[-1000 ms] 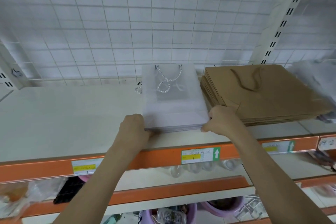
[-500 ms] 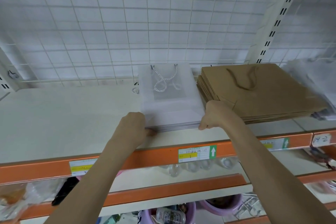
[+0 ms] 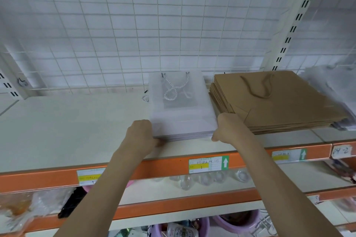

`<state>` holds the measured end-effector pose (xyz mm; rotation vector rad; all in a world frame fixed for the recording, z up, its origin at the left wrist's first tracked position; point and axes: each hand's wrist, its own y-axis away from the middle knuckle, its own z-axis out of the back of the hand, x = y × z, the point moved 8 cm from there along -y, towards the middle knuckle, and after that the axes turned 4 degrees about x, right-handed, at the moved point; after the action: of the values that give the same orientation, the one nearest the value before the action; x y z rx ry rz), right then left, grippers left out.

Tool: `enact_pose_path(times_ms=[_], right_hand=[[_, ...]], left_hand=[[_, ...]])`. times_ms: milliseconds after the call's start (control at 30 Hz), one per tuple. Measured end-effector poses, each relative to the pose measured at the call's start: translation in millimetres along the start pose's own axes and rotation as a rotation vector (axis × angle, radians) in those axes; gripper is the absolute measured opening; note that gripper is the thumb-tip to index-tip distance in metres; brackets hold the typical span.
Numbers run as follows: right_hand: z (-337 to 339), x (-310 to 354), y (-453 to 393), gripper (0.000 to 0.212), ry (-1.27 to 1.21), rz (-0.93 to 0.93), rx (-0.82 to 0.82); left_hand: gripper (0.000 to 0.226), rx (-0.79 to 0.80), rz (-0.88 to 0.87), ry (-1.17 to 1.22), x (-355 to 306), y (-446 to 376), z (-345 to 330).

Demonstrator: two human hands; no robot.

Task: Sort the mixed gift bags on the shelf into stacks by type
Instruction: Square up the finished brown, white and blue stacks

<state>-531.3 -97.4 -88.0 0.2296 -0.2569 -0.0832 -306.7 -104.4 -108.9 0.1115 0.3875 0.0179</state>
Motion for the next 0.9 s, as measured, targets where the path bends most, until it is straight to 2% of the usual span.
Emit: enact_pose_path(times_ms=[100,233,333,433,500,600,800,900], right_hand=[[4,1,1,0.039,0.0,0.01,-0.016],[26,1,9,0.038,-0.054,0.07,-0.072],[46,0,17,0.027,-0.164,0.173,-0.159],[70,-13,31,0.016,-0.223,0.278,-0.285],[85,-37,38,0.024,-0.25,0.298,-0.361],[97,-94,41,0.035,-0.272,0.315,-0.429],[102,-223,44,0.026,-0.242,0.315,-0.436],[103,-265,43,0.028,-0.256,0.344,-0.401]], left_hand=[[0.023,0.027,0.018,-0.049,-2,7,5],[0.049,0.063,0.036,-0.23,-20,20,31],[0.056,0.008,0.03,-0.29,-38,24,44],[0.06,-0.089,-0.038,-0.213,-77,32,44],[0.055,-0.182,-0.12,-0.11,-117,39,38],[0.05,-0.23,-0.185,0.027,-177,49,14],[0.035,-0.313,-0.232,0.188,-282,75,-52],[0.039,-0.315,-0.259,0.194,-324,80,-72]])
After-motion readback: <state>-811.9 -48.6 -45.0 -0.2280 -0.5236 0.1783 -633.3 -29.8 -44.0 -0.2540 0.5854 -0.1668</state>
